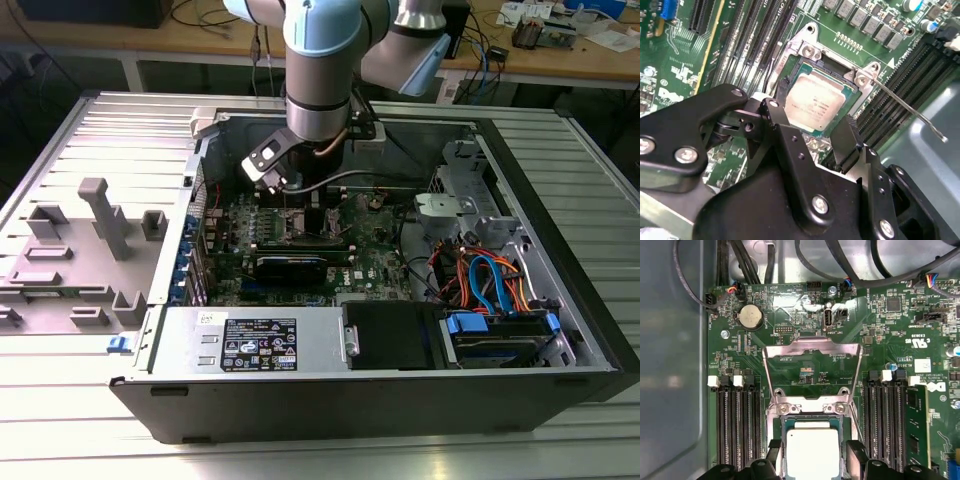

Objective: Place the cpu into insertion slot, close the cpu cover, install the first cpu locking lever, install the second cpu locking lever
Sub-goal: 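Place the cpu into insertion slot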

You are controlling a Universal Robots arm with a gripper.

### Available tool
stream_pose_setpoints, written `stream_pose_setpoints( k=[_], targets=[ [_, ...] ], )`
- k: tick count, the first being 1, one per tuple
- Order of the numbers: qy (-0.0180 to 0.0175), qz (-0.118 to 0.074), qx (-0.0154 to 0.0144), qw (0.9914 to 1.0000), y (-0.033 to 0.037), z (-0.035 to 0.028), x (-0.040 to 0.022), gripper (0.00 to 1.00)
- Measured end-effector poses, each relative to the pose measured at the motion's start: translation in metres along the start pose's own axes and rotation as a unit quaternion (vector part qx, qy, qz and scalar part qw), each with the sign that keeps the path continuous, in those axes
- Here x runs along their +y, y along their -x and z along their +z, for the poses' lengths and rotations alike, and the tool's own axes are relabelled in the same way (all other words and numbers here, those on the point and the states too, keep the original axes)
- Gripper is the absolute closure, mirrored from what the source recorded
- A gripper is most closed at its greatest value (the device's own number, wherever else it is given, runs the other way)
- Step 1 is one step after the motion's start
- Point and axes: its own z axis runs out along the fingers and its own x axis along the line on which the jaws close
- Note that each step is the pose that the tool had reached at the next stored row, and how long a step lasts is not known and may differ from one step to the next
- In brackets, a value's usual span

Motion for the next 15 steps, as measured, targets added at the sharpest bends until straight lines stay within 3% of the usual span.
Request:
stream_pose_setpoints(
  k=[5, 9, 11, 12, 13, 15],
  targets=[
    [-0.0007, 0.0, 0.0001, 1.0, -0.0001, -0.005, 0.0001, 0.4],
    [-0.0009, 0.0, 0.0, 1.0, -0.0001, -0.0051, 0.0001, 0.64],
    [-0.001, 0.0, 0.0, 1.0, -0.0001, -0.0051, 0.0001, 0.64],
    [-0.0011, 0.0, 0.0, 1.0, -0.0001, -0.0051, 0.0001, 0.71],
    [-0.0011, 0.0, 0.0, 1.0, -0.0001, -0.0051, 0.0001, 0.89],
    [-0.0012, 0.0, 0.0, 1.0, -0.0001, -0.0051, 0.0001, 0.89]
  ],
)
